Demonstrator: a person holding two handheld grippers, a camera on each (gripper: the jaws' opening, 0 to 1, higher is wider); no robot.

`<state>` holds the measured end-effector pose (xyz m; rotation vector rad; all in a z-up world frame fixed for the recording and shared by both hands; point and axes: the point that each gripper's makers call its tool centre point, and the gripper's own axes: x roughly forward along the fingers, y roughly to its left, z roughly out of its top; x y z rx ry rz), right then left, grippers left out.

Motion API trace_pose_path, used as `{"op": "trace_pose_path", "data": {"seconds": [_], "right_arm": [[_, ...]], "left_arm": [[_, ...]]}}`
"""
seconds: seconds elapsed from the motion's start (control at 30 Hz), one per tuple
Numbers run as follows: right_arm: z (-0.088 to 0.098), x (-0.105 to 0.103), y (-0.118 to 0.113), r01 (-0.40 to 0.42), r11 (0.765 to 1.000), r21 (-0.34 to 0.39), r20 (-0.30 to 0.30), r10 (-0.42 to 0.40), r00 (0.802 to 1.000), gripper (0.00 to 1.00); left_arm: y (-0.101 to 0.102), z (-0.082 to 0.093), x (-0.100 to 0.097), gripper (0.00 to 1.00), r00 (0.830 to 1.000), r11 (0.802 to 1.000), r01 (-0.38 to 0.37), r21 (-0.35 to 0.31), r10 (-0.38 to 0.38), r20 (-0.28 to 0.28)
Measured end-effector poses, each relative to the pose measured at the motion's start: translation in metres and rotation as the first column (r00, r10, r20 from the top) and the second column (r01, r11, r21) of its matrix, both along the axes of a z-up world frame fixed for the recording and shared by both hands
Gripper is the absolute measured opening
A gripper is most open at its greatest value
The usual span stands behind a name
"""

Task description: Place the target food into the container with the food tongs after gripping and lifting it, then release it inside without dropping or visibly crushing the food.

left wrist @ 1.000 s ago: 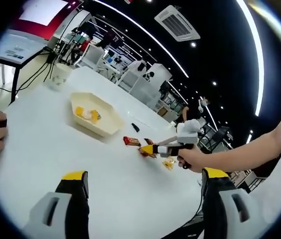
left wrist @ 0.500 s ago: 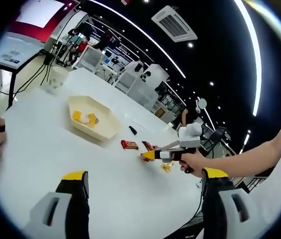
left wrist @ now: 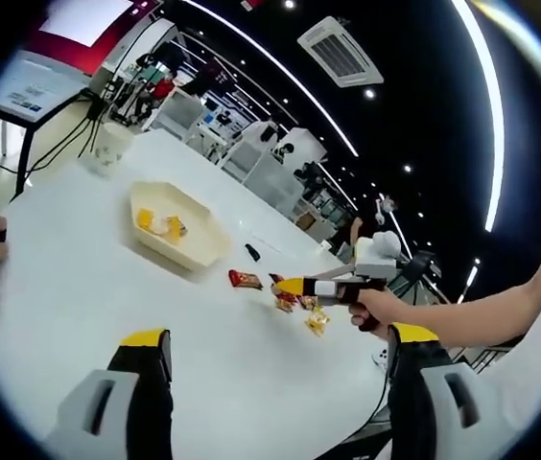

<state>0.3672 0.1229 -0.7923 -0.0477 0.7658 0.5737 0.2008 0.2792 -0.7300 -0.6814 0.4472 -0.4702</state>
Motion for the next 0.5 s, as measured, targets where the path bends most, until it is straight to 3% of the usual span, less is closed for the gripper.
{"op": "trace_pose_path", "data": {"seconds": [0.5], "right_arm": [[0.035,0.009,0.023,-0.048,0.998,0.05,0.06,0.045,0.997,0.19]], "left_arm": [[-0.003,-0.001,0.002,0.94,1.0,1.0,-0.001,0.001,0.001,-0.002]]}}
